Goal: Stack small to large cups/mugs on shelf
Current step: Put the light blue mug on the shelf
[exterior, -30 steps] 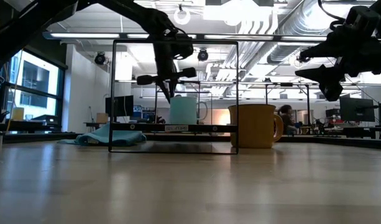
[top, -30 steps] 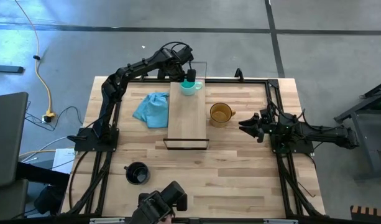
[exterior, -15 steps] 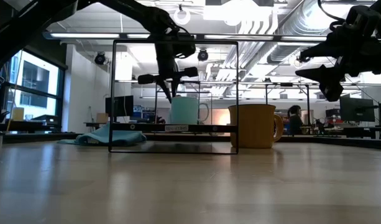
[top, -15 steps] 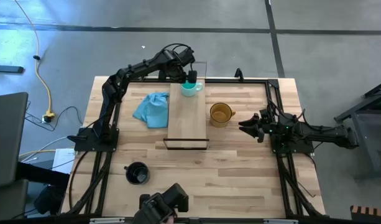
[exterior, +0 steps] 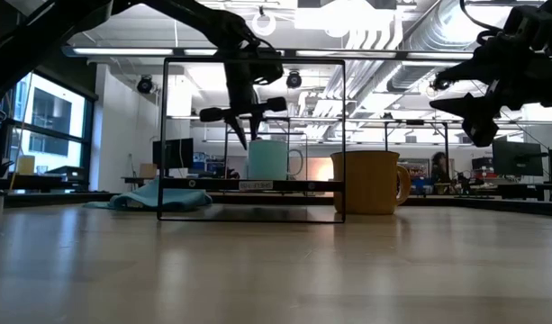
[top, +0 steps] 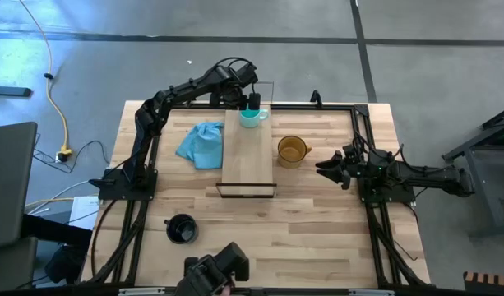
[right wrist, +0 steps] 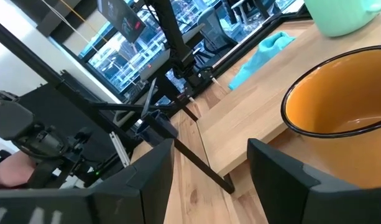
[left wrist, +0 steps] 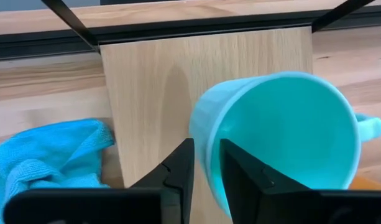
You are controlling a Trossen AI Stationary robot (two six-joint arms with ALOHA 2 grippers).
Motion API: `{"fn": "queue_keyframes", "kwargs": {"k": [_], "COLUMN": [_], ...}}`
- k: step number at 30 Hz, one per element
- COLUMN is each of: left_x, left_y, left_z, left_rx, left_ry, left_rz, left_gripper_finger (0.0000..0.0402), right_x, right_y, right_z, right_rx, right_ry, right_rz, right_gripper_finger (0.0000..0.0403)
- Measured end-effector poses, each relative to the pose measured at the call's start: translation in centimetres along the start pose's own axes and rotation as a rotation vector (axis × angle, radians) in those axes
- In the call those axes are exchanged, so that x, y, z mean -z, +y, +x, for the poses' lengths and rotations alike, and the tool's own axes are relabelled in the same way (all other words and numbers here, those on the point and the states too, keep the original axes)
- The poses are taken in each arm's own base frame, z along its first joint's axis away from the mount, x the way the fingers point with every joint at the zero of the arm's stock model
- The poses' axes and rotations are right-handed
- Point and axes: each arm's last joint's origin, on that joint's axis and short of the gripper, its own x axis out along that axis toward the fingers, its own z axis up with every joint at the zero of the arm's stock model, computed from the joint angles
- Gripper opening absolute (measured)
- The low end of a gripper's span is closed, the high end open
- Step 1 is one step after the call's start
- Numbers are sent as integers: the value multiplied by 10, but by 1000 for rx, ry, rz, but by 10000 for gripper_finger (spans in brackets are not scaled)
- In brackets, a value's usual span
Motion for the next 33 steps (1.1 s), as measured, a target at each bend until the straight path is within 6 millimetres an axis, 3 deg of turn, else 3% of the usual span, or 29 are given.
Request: {"fn": "queue_keyframes", "kwargs": {"k": [33], "left_x": [0], "left_y": [2], "left_z": [0], "left_rx": [-33], "left_ry": [-4], "left_rz": [144], "left_gripper_finger": [49], "right_x": [0], "right_y": [0], "right_z": [0], "right_rx": [-1], "right_ry": [2], "right_rz": [15], "right_gripper_finger": [195]}}
